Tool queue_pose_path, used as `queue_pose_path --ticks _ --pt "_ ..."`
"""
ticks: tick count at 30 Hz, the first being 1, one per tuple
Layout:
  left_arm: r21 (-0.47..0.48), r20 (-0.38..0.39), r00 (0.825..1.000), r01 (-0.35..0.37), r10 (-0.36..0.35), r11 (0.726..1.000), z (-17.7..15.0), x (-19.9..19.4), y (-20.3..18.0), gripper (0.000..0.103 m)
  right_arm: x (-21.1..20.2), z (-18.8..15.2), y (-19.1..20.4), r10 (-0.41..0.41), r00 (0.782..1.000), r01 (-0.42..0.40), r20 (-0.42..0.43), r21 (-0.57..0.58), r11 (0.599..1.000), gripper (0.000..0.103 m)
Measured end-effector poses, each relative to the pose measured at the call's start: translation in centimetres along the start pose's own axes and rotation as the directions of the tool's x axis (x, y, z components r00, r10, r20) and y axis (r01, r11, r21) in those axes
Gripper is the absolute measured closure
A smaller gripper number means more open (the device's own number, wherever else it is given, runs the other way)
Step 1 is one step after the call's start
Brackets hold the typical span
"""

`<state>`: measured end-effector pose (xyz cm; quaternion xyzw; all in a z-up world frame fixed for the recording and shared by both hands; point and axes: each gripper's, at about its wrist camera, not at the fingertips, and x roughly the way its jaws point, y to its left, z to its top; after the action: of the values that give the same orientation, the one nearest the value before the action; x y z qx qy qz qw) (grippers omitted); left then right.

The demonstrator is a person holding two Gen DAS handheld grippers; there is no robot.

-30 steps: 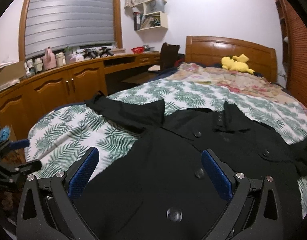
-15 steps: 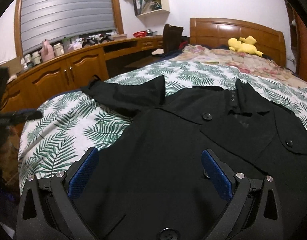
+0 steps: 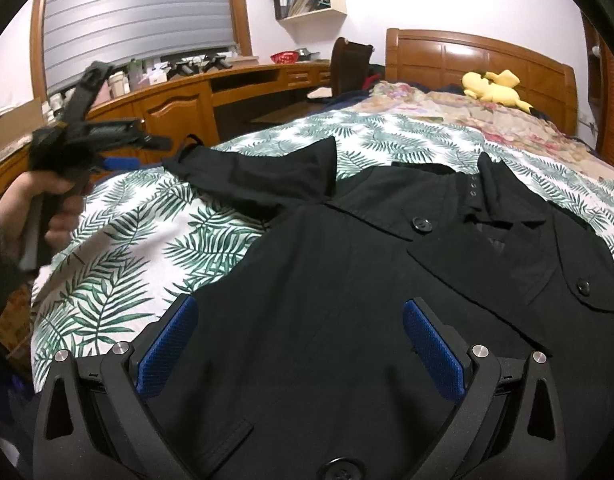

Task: Fold large clothes
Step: 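Lift the sleeve with the left tool and fold it across the coat body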

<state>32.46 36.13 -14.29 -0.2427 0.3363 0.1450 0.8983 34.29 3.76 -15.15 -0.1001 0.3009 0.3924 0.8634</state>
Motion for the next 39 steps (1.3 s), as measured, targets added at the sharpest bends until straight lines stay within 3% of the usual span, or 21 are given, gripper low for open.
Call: queue_pose_path --ticks 8,10,13,20,26,29,30,31,39 --pt "-0.069 -0.061 0.994 -0.096 0.092 0.993 2.0 4.3 2.5 0.027 0.5 -0.1 0.1 0.0 1.0 0.0 -0.013 -0.006 1.0 0.0" --pt "-0.105 -0.081 0.993 -0.099 0.091 0.989 2.3 5.2 3.1 0.039 0.5 -0.1 0.1 0.001 1.0 -0.002 -0.015 -0.004 1.0 0.0" --pt "-0.125 -0.092 0.991 -0.113 0.102 0.986 2.5 6.0 3.3 0.043 0.5 -0.2 0.0 0.002 1.0 -0.002 -0.012 -0.001 1.0 0.0" --pt "-0.142 -0.128 0.982 -0.16 0.142 0.977 2.7 7.6 3.7 0.043 0.4 -0.2 0.1 0.001 1.0 -0.001 -0.011 -0.005 1.0 0.0" --pt "-0.186 -0.156 0.981 -0.142 0.113 0.972 2.7 8.7 4.4 0.044 0.4 -0.2 0.1 0.001 1.0 -0.001 -0.012 -0.007 1.0 0.0" --pt "-0.173 -0.157 0.983 -0.127 0.1 0.977 2.8 9.0 4.0 0.073 0.4 -0.2 0.2 0.0 1.0 0.0 -0.013 -0.007 1.0 0.0" --pt "-0.168 -0.148 0.984 -0.125 0.1 0.978 2.9 9.0 3.8 0.092 0.4 -0.2 0.2 0.0 1.0 0.0 -0.012 -0.007 1.0 0.0" --pt "-0.156 -0.14 0.985 -0.121 0.099 0.98 3.1 8.8 3.5 0.098 0.4 -0.2 0.2 0.0 1.0 0.0 -0.013 -0.008 1.0 0.0" --pt "0.03 -0.049 0.988 -0.145 0.146 0.989 5.0 5.1 -2.6 0.103 0.5 -0.2 0.2 0.002 1.0 -0.002 -0.017 -0.007 1.0 0.0"
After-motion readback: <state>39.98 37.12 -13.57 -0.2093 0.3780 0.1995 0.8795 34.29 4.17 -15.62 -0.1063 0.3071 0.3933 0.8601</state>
